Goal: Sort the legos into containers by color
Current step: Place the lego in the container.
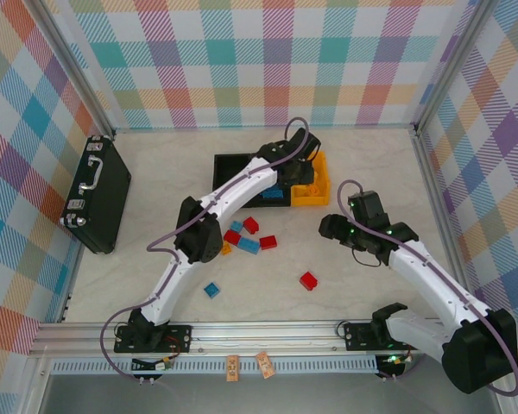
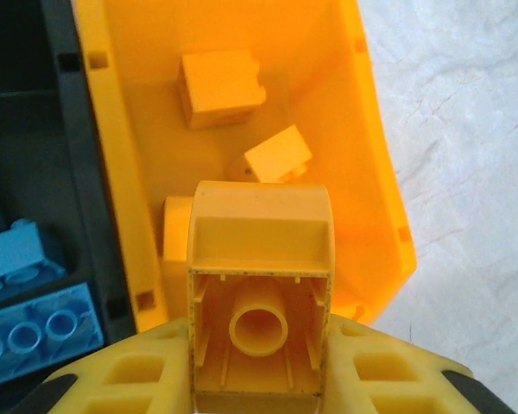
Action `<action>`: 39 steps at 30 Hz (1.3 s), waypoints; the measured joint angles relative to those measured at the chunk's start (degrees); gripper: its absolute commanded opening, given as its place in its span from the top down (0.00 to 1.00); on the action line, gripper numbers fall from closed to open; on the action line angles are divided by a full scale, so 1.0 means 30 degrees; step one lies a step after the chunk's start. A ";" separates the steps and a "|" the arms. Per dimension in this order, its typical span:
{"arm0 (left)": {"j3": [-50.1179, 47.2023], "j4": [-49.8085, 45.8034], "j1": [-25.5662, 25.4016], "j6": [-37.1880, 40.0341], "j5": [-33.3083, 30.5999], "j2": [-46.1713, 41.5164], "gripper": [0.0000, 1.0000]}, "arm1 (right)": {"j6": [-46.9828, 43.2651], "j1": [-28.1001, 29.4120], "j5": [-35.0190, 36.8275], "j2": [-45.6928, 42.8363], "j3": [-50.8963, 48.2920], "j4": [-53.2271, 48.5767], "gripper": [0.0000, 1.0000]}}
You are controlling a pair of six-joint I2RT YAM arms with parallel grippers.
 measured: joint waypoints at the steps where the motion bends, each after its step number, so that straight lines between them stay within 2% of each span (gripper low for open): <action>1: 0.0335 -0.0022 0.0000 0.0102 -0.0022 0.0262 0.77 | 0.0000 -0.0036 -0.0029 -0.0102 -0.0066 0.0007 0.30; 12: 0.0984 0.0503 0.0087 0.0750 -0.0503 0.1508 0.73 | 0.0182 -0.0189 -0.0291 -0.0270 -0.0670 0.0102 0.30; 17: 0.1173 0.0889 0.0168 0.0984 -0.0510 0.1902 0.49 | 0.0270 -0.0189 -0.0306 -0.0146 -0.0670 0.0109 0.30; 21: 0.1180 0.1246 0.0160 0.1180 -0.0670 0.1916 0.40 | 0.0306 -0.0197 -0.0444 0.0015 -0.0670 0.0160 0.30; 30: 0.0918 0.1209 0.0029 0.1304 -0.0787 0.1661 0.40 | 0.0350 -0.0189 -0.0648 0.0313 -0.0670 0.0415 0.30; 39: -0.5544 0.2353 -0.0197 0.1297 -0.0270 -0.3993 0.39 | 0.0321 -0.0197 -0.0903 0.0299 -0.0597 0.0095 0.30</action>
